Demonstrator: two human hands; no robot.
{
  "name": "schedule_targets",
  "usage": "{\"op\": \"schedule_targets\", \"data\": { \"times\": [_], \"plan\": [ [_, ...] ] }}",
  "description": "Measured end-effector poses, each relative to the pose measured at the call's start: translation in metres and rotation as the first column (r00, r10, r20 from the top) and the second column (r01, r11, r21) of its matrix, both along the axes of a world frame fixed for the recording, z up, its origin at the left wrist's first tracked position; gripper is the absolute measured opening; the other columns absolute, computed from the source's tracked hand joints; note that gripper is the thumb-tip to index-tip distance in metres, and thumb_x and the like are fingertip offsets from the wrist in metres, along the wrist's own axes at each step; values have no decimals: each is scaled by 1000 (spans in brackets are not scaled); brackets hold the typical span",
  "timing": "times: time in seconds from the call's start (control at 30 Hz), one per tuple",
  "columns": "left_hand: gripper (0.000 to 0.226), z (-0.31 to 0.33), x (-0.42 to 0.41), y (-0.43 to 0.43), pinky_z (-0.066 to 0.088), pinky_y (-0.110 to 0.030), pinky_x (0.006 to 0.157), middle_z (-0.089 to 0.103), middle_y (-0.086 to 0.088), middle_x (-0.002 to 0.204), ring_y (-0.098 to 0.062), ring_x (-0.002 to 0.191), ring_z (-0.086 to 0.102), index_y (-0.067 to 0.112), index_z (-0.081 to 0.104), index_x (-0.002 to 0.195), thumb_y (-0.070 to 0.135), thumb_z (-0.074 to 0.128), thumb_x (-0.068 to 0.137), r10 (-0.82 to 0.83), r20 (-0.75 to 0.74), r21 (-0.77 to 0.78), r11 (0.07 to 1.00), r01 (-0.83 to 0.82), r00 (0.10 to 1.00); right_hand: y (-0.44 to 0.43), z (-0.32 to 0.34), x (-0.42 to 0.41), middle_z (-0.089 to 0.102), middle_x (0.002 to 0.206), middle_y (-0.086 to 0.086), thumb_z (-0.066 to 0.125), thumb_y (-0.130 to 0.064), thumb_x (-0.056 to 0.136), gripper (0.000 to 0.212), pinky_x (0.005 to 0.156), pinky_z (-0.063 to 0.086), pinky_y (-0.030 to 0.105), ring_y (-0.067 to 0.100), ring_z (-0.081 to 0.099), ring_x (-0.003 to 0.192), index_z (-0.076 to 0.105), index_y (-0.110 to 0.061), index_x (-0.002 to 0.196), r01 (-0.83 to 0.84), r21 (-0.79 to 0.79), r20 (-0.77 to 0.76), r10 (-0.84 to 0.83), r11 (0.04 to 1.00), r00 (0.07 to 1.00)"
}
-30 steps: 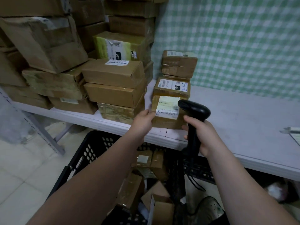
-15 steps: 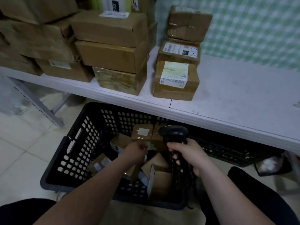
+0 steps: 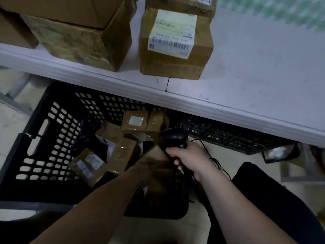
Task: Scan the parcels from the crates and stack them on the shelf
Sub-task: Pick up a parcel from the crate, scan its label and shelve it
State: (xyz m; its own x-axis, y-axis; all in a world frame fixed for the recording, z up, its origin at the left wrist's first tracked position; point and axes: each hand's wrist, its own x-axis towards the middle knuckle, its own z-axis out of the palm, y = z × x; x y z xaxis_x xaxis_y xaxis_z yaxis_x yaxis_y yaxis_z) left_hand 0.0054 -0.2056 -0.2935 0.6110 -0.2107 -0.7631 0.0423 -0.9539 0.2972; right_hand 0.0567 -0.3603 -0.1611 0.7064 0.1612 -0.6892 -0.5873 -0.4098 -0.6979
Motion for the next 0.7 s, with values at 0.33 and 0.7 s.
{"op": "schedule_targets", "data": {
  "times": [0.33,0.7],
  "plan": [
    [79,-20,-3,-9,12,-52,118,-5,-22,159,-41,146,-12,23,12,153,52,53,92,-54,35,8,999,53,998,1,-18,0,64,78,1,74,-19,79,12,48,41,24,12,52,56,63,-20,84,15,49,-27,-14,999,1000],
    [82,33,-10,29,36,-32,105,39,-9,143,-29,129,40,28,32,147,53,66,76,624,148,-252,774,-581,767,-3,-3,-5,62,74,0,74,-17,79,10,46,38,24,12,50,56,65,-17,85,60,81,12,-61,995,998]
  ]
}}
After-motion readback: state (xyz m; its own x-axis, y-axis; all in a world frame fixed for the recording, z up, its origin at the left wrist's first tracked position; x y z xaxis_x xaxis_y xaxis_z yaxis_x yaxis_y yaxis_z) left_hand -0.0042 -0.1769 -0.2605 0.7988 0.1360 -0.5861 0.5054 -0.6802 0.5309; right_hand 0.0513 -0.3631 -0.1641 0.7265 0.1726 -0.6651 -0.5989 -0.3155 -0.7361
